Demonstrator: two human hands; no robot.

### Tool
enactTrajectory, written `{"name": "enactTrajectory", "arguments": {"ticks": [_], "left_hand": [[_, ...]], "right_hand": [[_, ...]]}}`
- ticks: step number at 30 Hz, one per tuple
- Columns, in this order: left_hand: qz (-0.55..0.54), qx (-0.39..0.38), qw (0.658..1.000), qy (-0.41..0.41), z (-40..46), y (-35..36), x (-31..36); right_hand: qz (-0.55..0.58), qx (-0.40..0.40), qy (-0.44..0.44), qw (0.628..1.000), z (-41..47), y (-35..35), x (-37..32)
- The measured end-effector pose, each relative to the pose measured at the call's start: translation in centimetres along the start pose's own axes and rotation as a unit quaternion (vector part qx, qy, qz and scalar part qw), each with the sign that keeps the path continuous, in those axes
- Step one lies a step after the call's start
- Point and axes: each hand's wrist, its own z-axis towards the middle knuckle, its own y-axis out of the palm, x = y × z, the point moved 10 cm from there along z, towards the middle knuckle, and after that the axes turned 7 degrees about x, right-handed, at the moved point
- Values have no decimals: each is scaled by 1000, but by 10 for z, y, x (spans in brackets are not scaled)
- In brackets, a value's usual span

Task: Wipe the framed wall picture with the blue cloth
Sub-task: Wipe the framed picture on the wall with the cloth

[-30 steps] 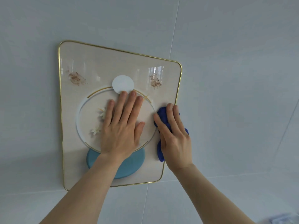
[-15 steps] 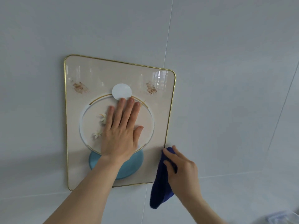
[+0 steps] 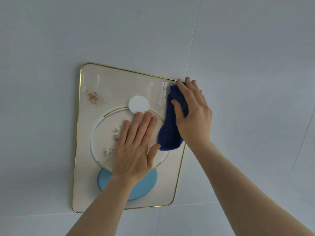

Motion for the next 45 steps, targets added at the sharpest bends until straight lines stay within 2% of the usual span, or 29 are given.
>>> {"name": "enactTrajectory", "arguments": {"ticks": [7, 11, 16, 25, 37, 45], "left_hand": [[-17, 52, 998, -11, 0, -5, -2], [-75, 96, 992, -14, -1, -11, -3], [-98, 108, 989, -12, -4, -13, -5], [-18, 63, 998, -15, -3, -6, -3], [-32, 23, 999, -3, -5, -12, -6], [-37, -10, 999, -25, -5, -16, -1]], "right_hand": [[3, 39, -32, 999, -18, 27, -5], [-3, 19, -112, 993, -25, 49, -31], [-26, 28, -131, 991, -27, 53, -40], [-30, 41, -153, 987, -35, 45, -36], [-55, -35, -184, 981, -61, 32, -13], [-130, -51, -191, 972, -84, 13, -2]]}}
